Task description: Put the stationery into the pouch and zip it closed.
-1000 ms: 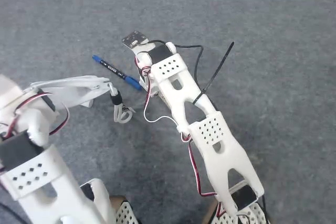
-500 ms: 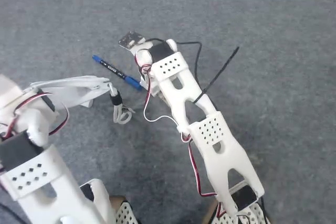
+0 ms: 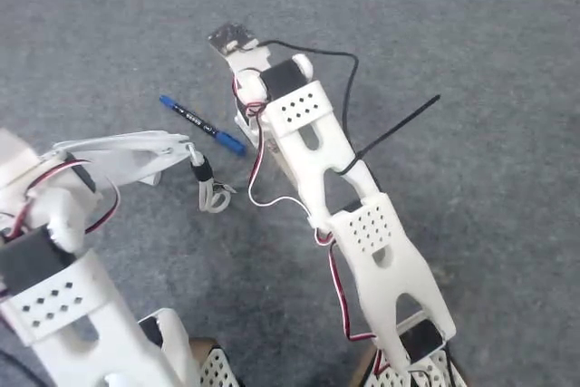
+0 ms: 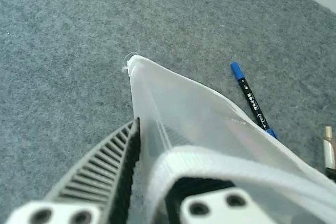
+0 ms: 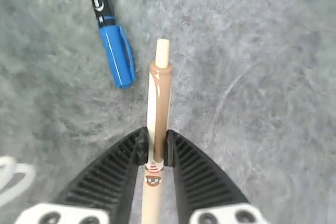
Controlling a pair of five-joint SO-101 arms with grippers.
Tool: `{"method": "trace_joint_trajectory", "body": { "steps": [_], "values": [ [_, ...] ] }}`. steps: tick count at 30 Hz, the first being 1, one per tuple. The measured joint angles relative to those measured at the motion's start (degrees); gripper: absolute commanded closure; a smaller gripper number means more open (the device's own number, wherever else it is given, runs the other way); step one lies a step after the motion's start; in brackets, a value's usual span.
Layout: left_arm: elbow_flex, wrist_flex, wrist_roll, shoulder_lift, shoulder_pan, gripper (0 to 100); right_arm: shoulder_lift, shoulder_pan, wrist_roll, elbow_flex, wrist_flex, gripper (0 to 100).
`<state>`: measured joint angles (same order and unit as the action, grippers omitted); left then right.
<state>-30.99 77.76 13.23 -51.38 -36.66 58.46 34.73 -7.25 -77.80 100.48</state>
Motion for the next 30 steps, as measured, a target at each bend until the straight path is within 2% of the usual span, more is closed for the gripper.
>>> {"method": "trace_joint_trajectory", "body": {
  "steps": [11, 24, 30],
  "values": [
    [0.00, 0.00, 0.00, 0.00, 0.00, 99, -21.80, 0.00, 0.35, 19.60, 0.00, 99.0],
    [0.00, 0.00, 0.00, 0.00, 0.00, 99, -42.11, 0.62, 0.35, 31.82, 0.00, 99.1],
    [0.00, 0.00, 0.00, 0.00, 0.00, 99, -54.68, 2.99, 5.80, 36.92, 0.00, 99.1]
  ]
}}
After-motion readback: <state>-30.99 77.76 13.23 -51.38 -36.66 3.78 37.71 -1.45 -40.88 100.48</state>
